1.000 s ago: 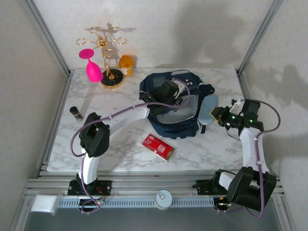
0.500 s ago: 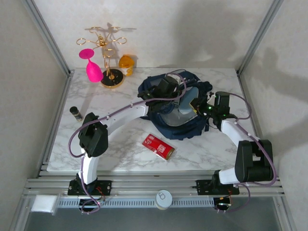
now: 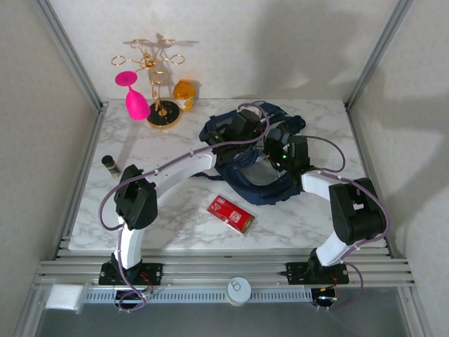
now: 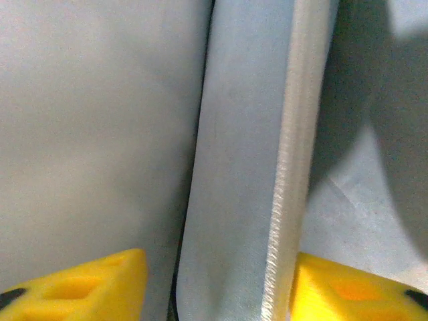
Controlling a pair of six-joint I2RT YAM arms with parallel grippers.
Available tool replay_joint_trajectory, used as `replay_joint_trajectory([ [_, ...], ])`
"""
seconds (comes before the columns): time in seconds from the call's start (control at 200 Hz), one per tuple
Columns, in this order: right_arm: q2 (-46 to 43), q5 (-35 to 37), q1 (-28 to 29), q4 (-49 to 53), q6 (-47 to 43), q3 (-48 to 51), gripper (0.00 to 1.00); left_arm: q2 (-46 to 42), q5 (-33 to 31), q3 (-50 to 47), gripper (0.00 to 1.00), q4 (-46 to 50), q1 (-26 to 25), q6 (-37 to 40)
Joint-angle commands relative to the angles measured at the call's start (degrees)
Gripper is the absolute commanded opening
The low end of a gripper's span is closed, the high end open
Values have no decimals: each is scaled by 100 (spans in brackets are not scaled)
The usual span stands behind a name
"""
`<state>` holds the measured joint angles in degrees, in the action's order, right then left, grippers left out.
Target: Pack books, pencil case, and school supplies into a backpack
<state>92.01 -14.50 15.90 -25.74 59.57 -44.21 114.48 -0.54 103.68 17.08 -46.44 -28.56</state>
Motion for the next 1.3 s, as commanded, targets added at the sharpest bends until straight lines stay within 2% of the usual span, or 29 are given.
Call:
replay_joint_trajectory([
  [0.0, -508, 148, -66, 323, -473, 99, 64, -417, -236, 338, 0, -333, 18, -152],
  [0.085, -842, -76, -199, 566, -616, 322, 69, -417, -186, 320, 0, -302, 47, -133],
  [0.19, -1029, -354, -371, 1166, -757, 381, 67, -430, -86, 293, 0, -252, 78, -115],
  [0.375, -766, -747, -394, 1149, -663, 317, 43, -383, 153, 302, 0, -161, 91, -104],
  [0.441, -550, -866, -362, 1010, -593, 177, 30, -349, 224, 326, 0, -148, 91, -158],
  [0.596, 110, -894, -168, 859, -393, -204, 21, -347, 317, 328, 0, -195, 83, -352],
  [0.741, 647, -1024, 103, 148, -134, -497, 14, -373, 352, 285, 0, -352, 14, -635],
  [0.871, 782, -1137, 358, 148, -181, -770, 13, -349, 225, 331, 0, -362, -23, -713],
  [1.021, -159, -812, 155, 729, -608, -428, 18, -338, -17, 333, 0, -225, -6, -722],
  [1.146, -1114, -832, -455, 1563, -1034, -110, 26, -241, -45, 311, 0, -214, -16, -782],
  [1.242, -1770, -809, -1124, 2281, -1401, 38, 36, -90, 162, 296, 0, -291, -35, -908],
  [1.297, -1982, -824, -1518, 2753, -1598, 23, 38, 26, 273, 316, 0, -366, -73, -962],
])
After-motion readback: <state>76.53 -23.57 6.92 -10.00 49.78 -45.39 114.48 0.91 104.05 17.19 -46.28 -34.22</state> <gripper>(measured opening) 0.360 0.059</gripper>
